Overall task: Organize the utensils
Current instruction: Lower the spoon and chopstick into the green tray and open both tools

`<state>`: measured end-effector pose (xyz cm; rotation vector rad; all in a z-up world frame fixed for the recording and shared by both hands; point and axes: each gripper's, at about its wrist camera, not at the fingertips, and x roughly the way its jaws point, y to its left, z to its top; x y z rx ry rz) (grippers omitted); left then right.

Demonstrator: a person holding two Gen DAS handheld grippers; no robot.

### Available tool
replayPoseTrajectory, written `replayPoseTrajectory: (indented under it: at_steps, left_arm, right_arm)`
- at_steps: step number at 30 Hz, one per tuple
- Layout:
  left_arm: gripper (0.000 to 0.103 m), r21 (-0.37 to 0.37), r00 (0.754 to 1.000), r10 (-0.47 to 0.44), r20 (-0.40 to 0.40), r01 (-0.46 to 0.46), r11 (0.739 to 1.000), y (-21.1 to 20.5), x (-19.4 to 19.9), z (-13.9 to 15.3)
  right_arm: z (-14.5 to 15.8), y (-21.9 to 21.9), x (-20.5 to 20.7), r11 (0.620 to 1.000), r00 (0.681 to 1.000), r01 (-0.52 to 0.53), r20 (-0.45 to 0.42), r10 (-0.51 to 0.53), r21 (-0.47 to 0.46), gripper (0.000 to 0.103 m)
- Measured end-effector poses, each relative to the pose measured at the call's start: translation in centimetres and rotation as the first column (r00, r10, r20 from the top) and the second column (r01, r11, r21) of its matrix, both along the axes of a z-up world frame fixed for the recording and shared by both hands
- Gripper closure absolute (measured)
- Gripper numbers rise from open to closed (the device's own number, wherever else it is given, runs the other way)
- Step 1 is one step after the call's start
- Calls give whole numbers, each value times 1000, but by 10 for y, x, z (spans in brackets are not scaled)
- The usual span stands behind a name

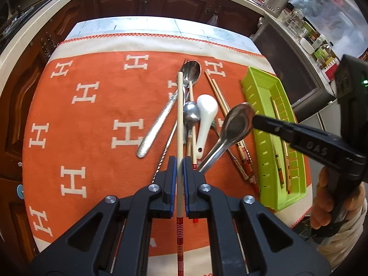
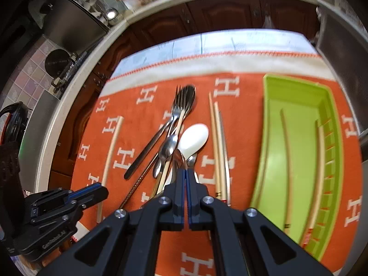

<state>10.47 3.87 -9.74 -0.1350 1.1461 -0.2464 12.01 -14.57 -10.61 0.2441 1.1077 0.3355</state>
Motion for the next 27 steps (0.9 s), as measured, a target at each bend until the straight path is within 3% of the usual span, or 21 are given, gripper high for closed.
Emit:
replayPoseTrajectory:
  at_steps: [17,27]
  left_arm:
    - [100,1,998,-61,35,61,998,-22,-16,24]
    - [100,-29,983,-181,40,182,983,-96,-12,37]
  right_arm:
    - [55,-27,-38,998,986,-7,168,17,-62,102]
    - [68,-97,-52,975,977,130,191,-95,-181,102]
